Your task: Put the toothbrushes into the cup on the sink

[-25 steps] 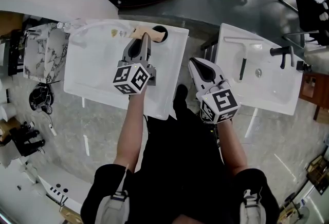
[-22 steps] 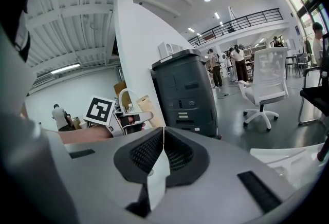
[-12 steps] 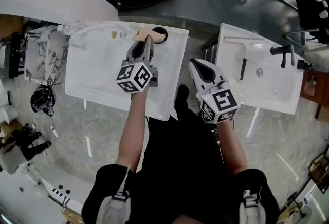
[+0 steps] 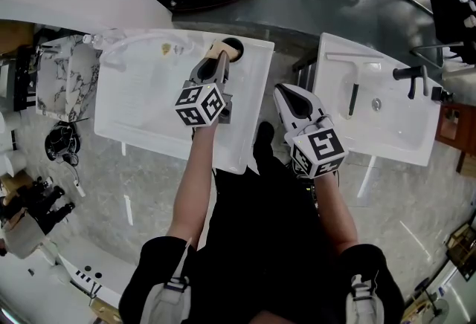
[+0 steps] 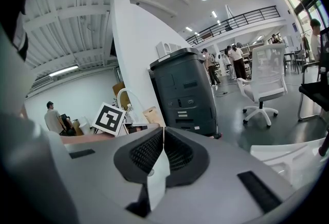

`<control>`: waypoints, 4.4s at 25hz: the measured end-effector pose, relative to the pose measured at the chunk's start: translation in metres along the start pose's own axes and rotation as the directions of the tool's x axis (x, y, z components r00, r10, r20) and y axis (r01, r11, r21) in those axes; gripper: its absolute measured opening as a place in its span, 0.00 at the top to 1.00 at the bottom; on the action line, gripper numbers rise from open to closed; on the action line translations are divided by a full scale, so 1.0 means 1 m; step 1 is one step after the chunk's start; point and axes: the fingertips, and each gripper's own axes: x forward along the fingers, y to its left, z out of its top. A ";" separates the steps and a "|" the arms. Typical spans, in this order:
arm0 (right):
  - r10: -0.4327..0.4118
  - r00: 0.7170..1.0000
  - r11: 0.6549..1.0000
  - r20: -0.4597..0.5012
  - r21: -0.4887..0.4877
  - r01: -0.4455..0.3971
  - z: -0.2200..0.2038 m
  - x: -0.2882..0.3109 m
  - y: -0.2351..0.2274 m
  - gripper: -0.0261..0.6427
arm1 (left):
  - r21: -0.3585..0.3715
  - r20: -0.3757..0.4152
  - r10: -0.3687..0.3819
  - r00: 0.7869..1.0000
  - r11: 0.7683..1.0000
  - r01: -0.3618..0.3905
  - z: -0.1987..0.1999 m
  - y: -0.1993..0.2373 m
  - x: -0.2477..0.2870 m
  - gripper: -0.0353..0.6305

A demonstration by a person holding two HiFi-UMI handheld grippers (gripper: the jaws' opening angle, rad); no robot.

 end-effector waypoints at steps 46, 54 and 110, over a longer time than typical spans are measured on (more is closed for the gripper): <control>0.046 0.998 0.999 0.031 -0.011 -0.045 0.007 -0.004 0.025 0.91 | 0.085 -0.136 -0.049 0.990 0.995 0.061 -0.032 -0.012 -0.026 0.76; 0.047 0.997 0.999 0.059 -0.022 -0.046 0.012 -0.016 0.033 0.91 | 0.119 -0.057 -0.060 0.997 0.991 0.067 -0.013 -0.033 -0.059 0.81; -0.236 0.938 0.966 0.253 -0.040 0.254 -0.002 -0.051 0.240 0.92 | 0.268 0.068 -0.400 0.914 0.890 0.370 0.047 -0.014 -0.302 0.93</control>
